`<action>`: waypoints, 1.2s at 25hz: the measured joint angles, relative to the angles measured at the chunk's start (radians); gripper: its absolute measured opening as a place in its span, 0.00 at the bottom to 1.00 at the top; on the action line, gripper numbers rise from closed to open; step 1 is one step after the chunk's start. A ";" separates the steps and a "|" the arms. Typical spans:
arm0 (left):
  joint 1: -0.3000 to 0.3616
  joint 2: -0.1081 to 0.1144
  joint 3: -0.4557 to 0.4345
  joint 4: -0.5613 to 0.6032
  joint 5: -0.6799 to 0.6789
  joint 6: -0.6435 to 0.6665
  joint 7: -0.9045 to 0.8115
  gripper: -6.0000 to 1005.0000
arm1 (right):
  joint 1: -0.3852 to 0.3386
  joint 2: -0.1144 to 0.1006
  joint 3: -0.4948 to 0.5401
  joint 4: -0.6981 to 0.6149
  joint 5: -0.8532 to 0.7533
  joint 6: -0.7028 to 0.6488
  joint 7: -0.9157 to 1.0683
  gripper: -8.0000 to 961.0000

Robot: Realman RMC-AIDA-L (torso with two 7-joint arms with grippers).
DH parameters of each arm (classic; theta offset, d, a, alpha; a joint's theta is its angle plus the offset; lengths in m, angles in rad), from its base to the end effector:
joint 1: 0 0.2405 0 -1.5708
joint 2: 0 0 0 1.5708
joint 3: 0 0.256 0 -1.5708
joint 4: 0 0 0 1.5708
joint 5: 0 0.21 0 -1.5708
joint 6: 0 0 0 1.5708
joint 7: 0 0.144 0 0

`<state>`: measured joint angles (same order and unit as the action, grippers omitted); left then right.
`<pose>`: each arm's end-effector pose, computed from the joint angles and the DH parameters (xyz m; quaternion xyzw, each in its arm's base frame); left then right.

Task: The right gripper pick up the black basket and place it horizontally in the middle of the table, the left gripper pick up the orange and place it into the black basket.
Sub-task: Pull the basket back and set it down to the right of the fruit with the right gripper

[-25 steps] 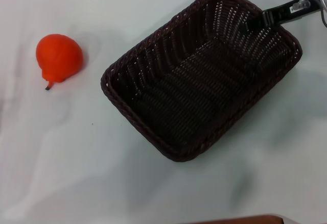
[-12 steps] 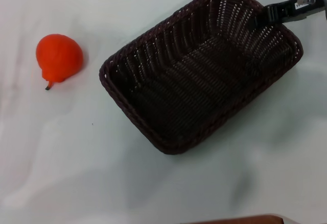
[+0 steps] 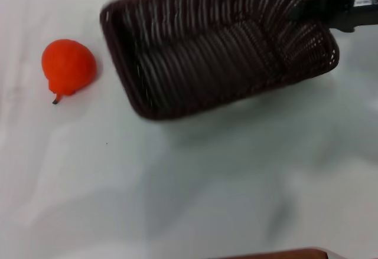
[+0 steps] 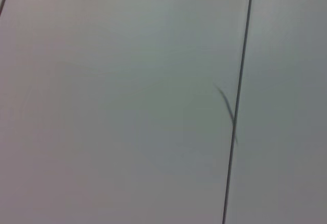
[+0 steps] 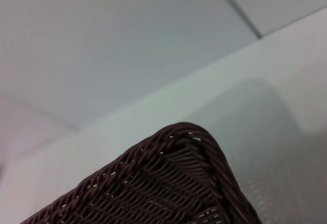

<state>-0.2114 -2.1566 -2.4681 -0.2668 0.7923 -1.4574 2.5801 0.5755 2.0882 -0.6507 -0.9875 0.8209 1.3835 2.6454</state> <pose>-0.3594 0.2585 0.0420 -0.6144 -0.2382 -0.4146 0.6276 0.2696 0.3775 0.0550 -0.6545 -0.7058 -0.1951 0.1879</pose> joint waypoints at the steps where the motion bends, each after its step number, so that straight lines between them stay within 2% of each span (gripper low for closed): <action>1: -0.002 0.000 0.000 -0.003 0.001 0.007 0.000 0.84 | -0.024 0.001 0.000 0.001 0.043 -0.013 0.009 0.21; 4: -0.009 0.001 0.000 -0.010 0.005 0.025 0.000 0.84 | -0.065 0.002 -0.006 0.004 0.119 -0.026 0.023 0.21; 9: -0.018 0.001 0.007 -0.018 0.007 0.036 0.000 0.84 | -0.089 0.004 -0.020 0.022 0.124 -0.040 0.048 0.21; 19: -0.023 0.001 0.011 -0.019 0.007 0.039 0.000 0.84 | -0.099 0.004 -0.040 0.069 0.123 -0.123 0.066 0.21; 30: -0.032 -0.002 0.009 -0.017 0.006 0.065 0.000 0.84 | -0.096 -0.002 -0.081 0.080 0.131 -0.121 0.054 0.22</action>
<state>-0.2431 -2.1584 -2.4595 -0.2840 0.7986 -1.3927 2.5801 0.4791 2.0867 -0.7317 -0.9078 0.9518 1.2622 2.6994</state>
